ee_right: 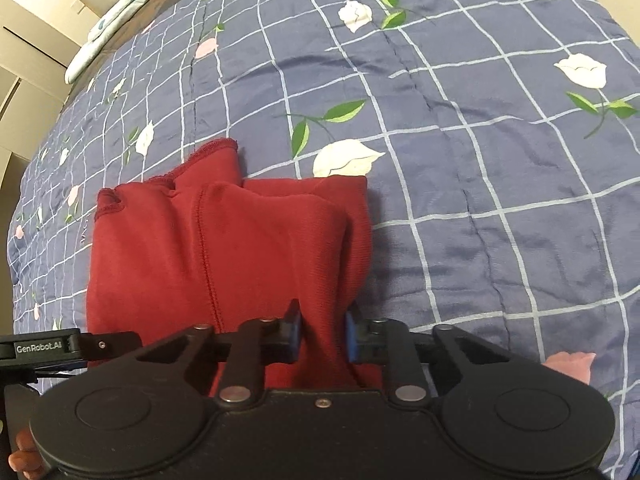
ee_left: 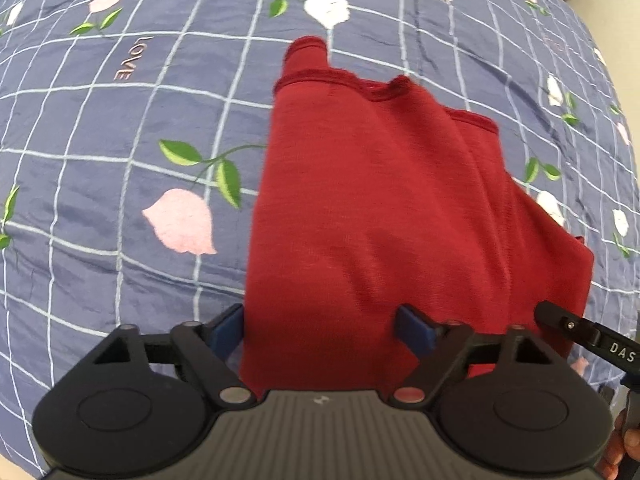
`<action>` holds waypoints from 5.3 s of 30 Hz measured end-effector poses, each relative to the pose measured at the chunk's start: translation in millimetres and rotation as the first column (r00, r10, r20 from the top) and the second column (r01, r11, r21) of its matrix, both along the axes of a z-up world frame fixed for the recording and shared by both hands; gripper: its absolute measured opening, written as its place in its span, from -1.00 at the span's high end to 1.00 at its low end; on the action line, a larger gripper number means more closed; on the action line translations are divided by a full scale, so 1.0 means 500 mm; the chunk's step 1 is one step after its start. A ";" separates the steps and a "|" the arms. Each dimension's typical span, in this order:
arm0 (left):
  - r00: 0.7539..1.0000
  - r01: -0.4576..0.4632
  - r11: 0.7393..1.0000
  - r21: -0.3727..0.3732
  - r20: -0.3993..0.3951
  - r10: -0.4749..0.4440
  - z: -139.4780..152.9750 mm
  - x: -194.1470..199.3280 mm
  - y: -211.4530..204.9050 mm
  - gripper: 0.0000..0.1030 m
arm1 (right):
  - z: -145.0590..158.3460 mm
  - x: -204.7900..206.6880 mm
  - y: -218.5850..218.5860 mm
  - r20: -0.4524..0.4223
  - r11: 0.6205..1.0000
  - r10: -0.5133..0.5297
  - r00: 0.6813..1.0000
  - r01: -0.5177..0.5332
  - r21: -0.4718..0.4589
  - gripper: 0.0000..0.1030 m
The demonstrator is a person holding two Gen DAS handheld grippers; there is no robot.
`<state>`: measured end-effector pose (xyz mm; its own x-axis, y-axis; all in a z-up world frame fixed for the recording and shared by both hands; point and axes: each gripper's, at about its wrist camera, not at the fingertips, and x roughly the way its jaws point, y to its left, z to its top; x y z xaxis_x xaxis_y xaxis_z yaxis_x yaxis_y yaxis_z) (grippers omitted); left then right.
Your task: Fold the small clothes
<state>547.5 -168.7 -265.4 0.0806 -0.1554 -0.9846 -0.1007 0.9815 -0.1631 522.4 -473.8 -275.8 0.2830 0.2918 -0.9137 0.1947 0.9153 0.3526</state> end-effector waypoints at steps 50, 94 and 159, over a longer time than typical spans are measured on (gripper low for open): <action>0.992 0.027 0.997 0.065 0.122 -0.035 0.115 -0.134 0.375 0.49 | 0.115 -0.090 0.448 0.043 0.990 0.142 0.989 -0.141 -0.030 0.69; 0.840 -0.180 0.966 0.185 0.540 0.053 0.424 -0.485 0.285 -0.99 | 0.433 -0.395 0.350 0.495 0.972 0.232 0.837 -0.186 -0.141 -0.99; 0.836 -0.182 0.959 0.216 0.547 0.036 0.417 -0.893 0.388 -0.99 | 0.453 -0.756 0.433 0.433 0.935 0.355 0.829 -0.312 -0.171 -0.99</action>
<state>100.8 25.3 -57.1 0.6048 0.1296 -0.7857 -0.1787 0.9836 0.0247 144.3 -257.4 -49.3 0.5683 0.3673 -0.7363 -0.2880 0.9270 0.2402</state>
